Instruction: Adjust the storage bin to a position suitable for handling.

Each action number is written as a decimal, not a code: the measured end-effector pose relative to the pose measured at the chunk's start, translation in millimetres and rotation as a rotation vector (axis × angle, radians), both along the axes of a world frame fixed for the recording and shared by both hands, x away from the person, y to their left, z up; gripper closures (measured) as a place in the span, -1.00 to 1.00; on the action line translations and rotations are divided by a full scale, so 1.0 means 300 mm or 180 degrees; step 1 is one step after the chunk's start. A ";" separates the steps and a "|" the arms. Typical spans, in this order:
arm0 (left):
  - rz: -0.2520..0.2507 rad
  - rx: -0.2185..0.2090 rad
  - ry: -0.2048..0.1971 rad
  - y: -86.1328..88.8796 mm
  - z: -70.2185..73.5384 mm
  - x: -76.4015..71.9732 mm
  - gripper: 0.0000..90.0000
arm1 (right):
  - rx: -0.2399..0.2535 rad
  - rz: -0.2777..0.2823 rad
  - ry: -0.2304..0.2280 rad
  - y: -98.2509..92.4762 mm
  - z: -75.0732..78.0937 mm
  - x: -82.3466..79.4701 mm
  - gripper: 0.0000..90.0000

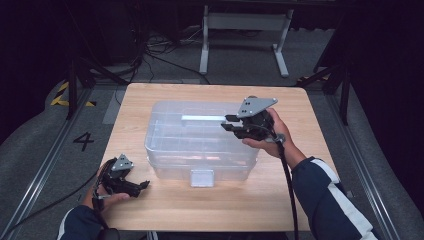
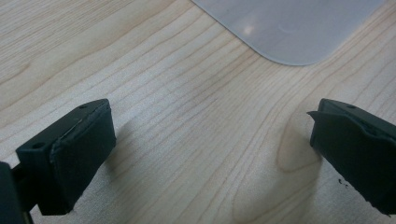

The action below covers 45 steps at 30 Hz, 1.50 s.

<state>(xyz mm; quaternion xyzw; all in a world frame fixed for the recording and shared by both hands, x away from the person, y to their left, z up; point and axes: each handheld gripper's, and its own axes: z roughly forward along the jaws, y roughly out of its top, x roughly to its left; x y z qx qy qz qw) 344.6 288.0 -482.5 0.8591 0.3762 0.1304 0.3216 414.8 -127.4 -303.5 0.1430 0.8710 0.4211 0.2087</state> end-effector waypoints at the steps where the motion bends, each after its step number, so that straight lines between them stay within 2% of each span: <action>1: -0.0001 0.0001 0.0001 0.000 0.000 0.000 -0.99 | 0.0008 0.0021 0.0001 0.005 0.003 0.000 0.61; 3: -0.0003 0.0002 -0.0001 0.000 0.000 0.002 -0.99 | -0.0007 0.0026 -0.0025 0.016 0.007 0.002 0.66; 10: -0.0002 0.0017 -0.0047 0.000 0.000 0.005 -0.99 | -0.0051 0.0024 -0.0002 0.030 0.015 0.010 0.68; 11: 0.0012 -0.0001 -0.0005 0.000 0.000 0.002 -0.98 | -0.0063 0.0018 0.0005 0.031 0.017 0.010 0.68; 12: 0.0022 0.0006 -0.0046 0.004 0.002 0.003 -0.96 | -0.0050 -0.0002 0.0027 0.031 0.018 0.012 0.68; 13: 0.0046 0.0003 -0.0074 0.011 0.004 0.003 -0.91 | -0.0027 -0.0006 0.0043 0.029 0.017 0.013 0.68; 14: 0.0102 -0.0060 -0.0064 0.014 0.005 0.000 -0.81 | -0.0010 -0.0007 0.0050 0.028 0.016 0.015 0.68; 16: 0.0125 -0.0053 -0.0109 0.020 0.008 0.001 -0.63 | 0.0006 -0.0016 0.0069 0.027 0.018 0.017 0.68; 20: 0.0130 -0.0004 -0.0136 0.016 0.012 -0.001 -0.58 | -0.0012 -0.0032 0.0087 0.029 0.025 0.020 0.67; 24: 0.0153 0.0004 -0.0035 -0.004 0.024 -0.010 -0.41 | -0.0077 -0.0043 0.0106 0.035 0.039 0.025 0.67; 27: 0.0073 0.0162 -0.0155 -0.025 0.042 -0.027 -0.37 | -0.0077 -0.0052 0.0125 0.036 0.046 0.030 0.67; 28: 0.0100 0.0141 -0.0209 -0.032 0.050 -0.036 -0.35 | -0.0074 -0.0056 0.0131 0.036 0.047 0.033 0.67; 29: 0.0091 0.0178 -0.0237 -0.032 0.062 -0.039 -0.30 | -0.0072 -0.0057 0.0142 0.036 0.050 0.035 0.67; 31: 0.0151 0.0124 -0.0305 -0.036 0.076 -0.048 -0.23 | -0.0072 -0.0066 0.0155 0.037 0.052 0.037 0.66; 35: 0.0165 0.0071 -0.0531 -0.040 0.134 -0.073 -0.06 | -0.0114 -0.0080 0.0175 0.041 0.061 0.041 0.66; 38: 0.0198 -0.0061 -0.0666 -0.038 0.179 -0.095 0.12 | -0.0118 -0.0087 0.0205 0.042 0.069 0.048 0.66; 41: 0.0196 -0.0117 -0.0709 -0.035 0.202 -0.103 0.28 | -0.0097 -0.0095 0.0228 0.041 0.074 0.056 0.66; 42: 0.0216 -0.0152 -0.0726 -0.037 0.213 -0.107 0.28 | -0.0095 -0.0097 0.0236 0.042 0.076 0.058 0.66; 45: 0.0209 -0.0146 -0.0795 -0.046 0.239 -0.117 0.43 | -0.0073 -0.0109 0.0260 0.041 0.086 0.070 0.65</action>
